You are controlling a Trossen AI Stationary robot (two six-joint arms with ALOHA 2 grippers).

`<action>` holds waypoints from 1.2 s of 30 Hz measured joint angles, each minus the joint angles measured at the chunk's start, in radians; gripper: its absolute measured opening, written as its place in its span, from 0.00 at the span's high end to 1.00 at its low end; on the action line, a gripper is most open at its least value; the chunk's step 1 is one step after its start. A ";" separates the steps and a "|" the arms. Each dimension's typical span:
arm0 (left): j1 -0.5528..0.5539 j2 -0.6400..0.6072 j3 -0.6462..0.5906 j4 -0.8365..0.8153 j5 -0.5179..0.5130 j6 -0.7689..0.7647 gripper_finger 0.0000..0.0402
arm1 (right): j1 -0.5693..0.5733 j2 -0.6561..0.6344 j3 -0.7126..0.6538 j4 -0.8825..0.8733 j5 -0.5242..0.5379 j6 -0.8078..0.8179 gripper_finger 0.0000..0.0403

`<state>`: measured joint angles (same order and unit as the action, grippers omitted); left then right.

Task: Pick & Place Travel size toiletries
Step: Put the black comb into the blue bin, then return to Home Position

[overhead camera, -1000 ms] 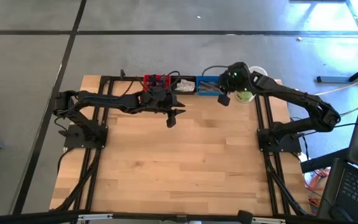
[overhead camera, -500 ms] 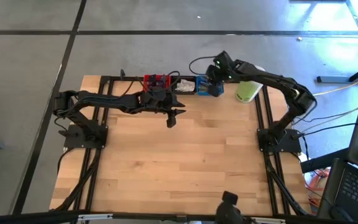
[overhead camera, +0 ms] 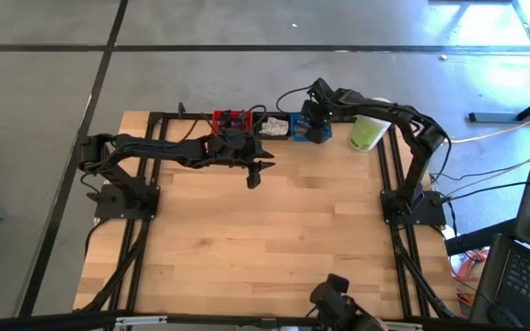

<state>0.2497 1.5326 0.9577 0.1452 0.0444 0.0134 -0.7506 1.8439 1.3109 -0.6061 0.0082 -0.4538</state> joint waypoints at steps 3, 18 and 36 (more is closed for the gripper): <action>0.000 0.000 0.000 0.000 0.000 0.000 0.73 | 0.000 0.002 0.000 0.027 0.001 0.000 0.84; 0.028 -0.022 0.000 -0.021 0.002 0.047 0.74 | -0.001 -0.030 0.000 0.021 -0.004 0.007 0.46; 0.019 -0.417 -0.356 0.154 0.082 0.010 0.99 | 0.215 -0.443 -0.125 -0.046 -0.314 0.182 0.95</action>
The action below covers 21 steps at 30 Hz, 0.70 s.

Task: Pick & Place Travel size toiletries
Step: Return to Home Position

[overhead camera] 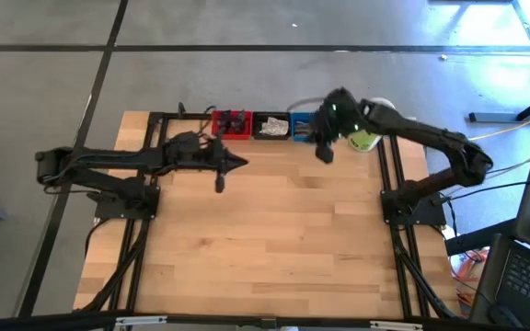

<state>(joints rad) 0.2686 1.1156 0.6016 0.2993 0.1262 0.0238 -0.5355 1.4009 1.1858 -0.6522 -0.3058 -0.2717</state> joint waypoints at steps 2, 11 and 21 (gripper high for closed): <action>-0.012 -0.069 -0.050 0.007 0.002 -0.011 0.99 | 0.049 -0.057 -0.085 0.047 -0.006 0.019 0.98; -0.072 -0.380 -0.287 0.062 -0.058 -0.011 0.99 | 0.188 -0.359 -0.510 0.366 0.064 0.194 0.99; -0.072 -0.638 -0.441 0.066 0.012 -0.010 0.99 | 0.367 -0.611 -0.808 0.631 0.220 0.275 1.00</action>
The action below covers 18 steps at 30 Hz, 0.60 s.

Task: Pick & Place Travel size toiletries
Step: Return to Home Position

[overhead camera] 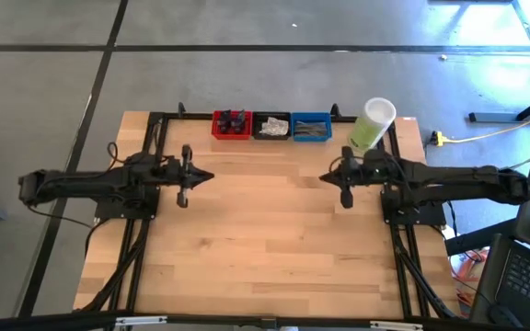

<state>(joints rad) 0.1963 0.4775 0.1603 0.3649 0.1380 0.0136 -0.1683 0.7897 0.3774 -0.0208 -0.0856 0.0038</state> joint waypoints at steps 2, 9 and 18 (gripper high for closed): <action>0.002 -0.042 -0.024 -0.009 0.012 0.006 0.99 | 0.037 -0.031 -0.031 0.009 0.059 0.009 1.00; 0.003 -0.182 -0.105 -0.041 -0.019 0.024 0.99 | 0.137 -0.192 -0.149 0.037 0.078 0.030 1.00; 0.003 -0.267 -0.152 -0.104 -0.004 0.007 0.99 | 0.101 -0.428 -0.272 0.058 -0.053 0.034 1.00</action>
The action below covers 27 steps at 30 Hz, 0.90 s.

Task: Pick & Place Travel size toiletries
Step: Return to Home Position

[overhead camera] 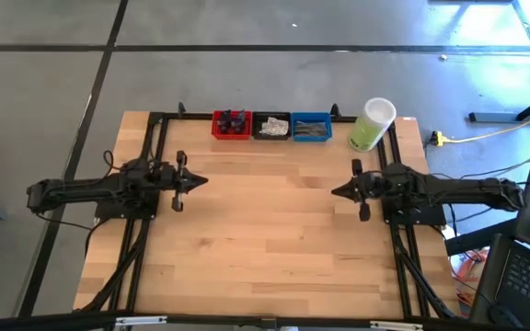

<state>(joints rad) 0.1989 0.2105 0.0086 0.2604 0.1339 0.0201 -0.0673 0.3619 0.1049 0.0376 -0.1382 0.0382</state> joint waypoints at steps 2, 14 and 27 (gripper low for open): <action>0.000 -0.004 0.000 -0.028 -0.001 0.001 0.99 | -0.013 -0.034 -0.016 -0.017 -0.031 -0.005 1.00; 0.000 -0.003 0.000 -0.055 -0.039 -0.085 0.99 | -0.037 -0.087 -0.019 -0.094 0.005 0.000 0.91; 0.000 -0.003 0.000 -0.055 -0.039 -0.088 0.97 | -0.037 -0.087 -0.019 -0.094 0.018 0.000 0.77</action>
<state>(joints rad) 0.1989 0.2073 0.0086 0.2054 0.0948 -0.0677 -0.1040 0.2752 0.0860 -0.0559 -0.1200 0.0385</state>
